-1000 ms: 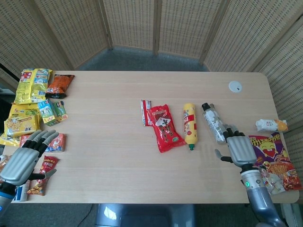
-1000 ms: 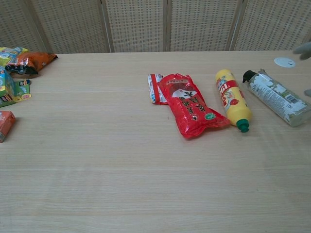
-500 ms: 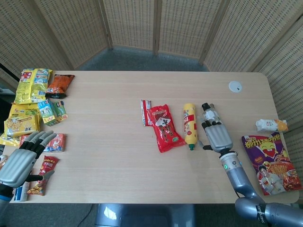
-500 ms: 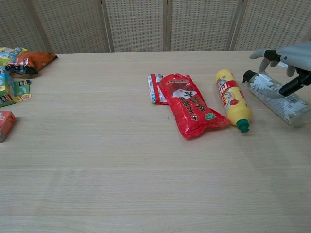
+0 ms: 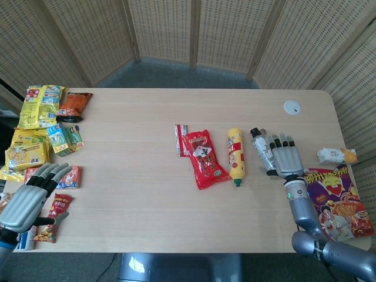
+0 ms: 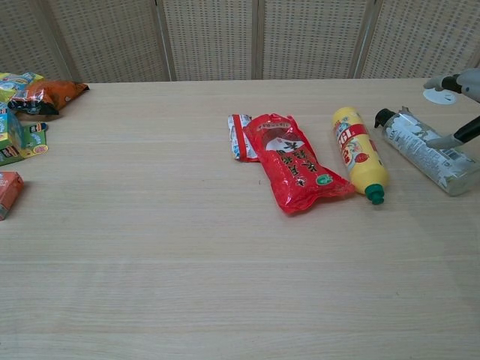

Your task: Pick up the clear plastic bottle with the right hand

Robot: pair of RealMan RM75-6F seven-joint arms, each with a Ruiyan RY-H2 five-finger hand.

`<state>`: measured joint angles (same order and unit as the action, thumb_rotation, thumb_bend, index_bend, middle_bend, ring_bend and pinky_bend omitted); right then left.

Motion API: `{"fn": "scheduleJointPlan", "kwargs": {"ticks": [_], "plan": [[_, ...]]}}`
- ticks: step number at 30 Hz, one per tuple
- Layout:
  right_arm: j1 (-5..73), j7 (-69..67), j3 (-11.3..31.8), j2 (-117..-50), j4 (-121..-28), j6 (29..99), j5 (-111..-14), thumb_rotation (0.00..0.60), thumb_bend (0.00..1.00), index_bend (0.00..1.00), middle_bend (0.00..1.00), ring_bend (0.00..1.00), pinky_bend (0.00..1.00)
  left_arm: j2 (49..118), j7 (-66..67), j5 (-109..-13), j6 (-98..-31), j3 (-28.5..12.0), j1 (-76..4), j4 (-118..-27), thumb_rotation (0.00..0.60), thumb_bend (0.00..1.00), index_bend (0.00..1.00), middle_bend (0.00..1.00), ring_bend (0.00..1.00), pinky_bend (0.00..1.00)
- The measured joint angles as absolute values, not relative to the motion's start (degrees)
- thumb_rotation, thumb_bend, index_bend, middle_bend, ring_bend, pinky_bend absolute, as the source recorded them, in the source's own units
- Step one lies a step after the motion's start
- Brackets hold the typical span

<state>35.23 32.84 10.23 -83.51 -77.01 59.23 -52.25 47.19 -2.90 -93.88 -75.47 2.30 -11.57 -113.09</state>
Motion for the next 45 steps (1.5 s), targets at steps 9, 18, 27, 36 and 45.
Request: {"fn": "scheduleJointPlan", "kwargs": {"ticks": [9, 18, 27, 36, 45], "plan": [[35.0, 28.5, 10.2, -87.5, -68.3, 55.4, -50.1, 0.373, 0.19, 0.0, 0.0, 0.0, 0.0, 46.9, -2.6, -94.3, -75.7, 2.5, -11.5, -113.6, 0.599, 0.21, 0.0, 0.0, 0.0, 0.0], [35.4, 26.7, 10.6, -91.3, -61.4, 52.3, -48.8, 0.36, 0.19, 0.0, 0.0, 0.0, 0.0, 46.4, -2.7, -95.0, -76.5, 2.7, -11.1, -114.0, 0.585, 0.22, 0.0, 0.0, 0.0, 0.0], [37.4, 29.4, 12.2, -95.3, -56.3, 49.5, -44.4, 0.336, 0.19, 0.0, 0.0, 0.0, 0.08, 45.7, -3.6, -96.1, -77.7, 2.9, -10.6, -113.9, 0.575, 0.21, 0.0, 0.0, 0.0, 0.0], [40.3, 31.0, 13.8, -100.9, -48.3, 44.7, -41.1, 0.339, 0.19, 0.0, 0.0, 0.0, 0.26, 45.2, -4.5, -96.6, -78.7, 3.3, -10.0, -113.5, 0.577, 0.21, 0.0, 0.0, 0.0, 0.0], [43.5, 27.2, 15.6, -106.5, -40.4, 40.4, -42.4, 0.594, 0.32, 0.0, 0.22, 0.39, 0.77, 44.6, -4.9, -96.7, -79.8, 3.5, -9.2, -113.4, 0.578, 0.22, 0.0, 0.0, 0.0, 0.0]]}}
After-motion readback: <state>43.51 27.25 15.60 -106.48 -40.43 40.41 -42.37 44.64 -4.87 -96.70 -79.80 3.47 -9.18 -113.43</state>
